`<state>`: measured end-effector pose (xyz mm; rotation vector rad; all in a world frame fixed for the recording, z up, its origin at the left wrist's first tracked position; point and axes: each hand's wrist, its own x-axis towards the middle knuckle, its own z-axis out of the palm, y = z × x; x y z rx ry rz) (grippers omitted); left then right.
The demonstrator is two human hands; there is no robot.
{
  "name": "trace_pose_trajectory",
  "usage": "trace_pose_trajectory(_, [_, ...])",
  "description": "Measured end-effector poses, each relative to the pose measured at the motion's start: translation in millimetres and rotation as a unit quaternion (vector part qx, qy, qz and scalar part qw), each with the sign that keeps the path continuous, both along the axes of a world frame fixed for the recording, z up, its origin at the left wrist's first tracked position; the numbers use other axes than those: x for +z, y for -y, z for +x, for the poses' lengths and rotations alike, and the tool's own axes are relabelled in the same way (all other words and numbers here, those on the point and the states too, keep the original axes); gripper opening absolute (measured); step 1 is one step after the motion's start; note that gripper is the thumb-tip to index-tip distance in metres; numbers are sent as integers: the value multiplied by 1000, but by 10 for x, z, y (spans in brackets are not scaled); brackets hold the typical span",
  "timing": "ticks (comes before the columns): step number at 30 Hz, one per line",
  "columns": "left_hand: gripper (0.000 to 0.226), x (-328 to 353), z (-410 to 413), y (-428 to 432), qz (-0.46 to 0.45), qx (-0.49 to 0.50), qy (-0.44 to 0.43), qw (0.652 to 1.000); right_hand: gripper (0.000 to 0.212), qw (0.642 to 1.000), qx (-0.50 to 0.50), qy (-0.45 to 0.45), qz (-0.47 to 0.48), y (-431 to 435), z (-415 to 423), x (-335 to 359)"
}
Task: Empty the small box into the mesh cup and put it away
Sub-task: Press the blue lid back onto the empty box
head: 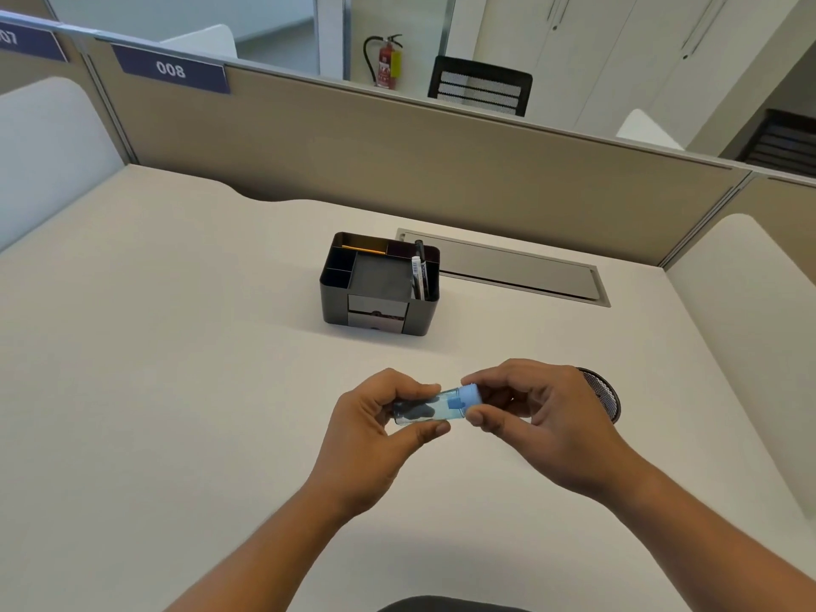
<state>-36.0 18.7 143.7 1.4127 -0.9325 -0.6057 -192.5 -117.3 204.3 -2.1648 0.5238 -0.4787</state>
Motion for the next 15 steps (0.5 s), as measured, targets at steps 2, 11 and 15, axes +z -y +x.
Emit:
trace_pose_trajectory(2, [25,15,-12,0,-18,13,48,999,28,1000,-5,6,13,-20,0,-5])
trace_pose_trajectory(11, [19,60,-37,-22,-64,21,179,982,20,998,-31,5,62,-71,-32,-61])
trace_pose_trajectory(15, [23,45,-40,-24,-92,24,254,963,20,993,-44,9,111,-88,-40,-88])
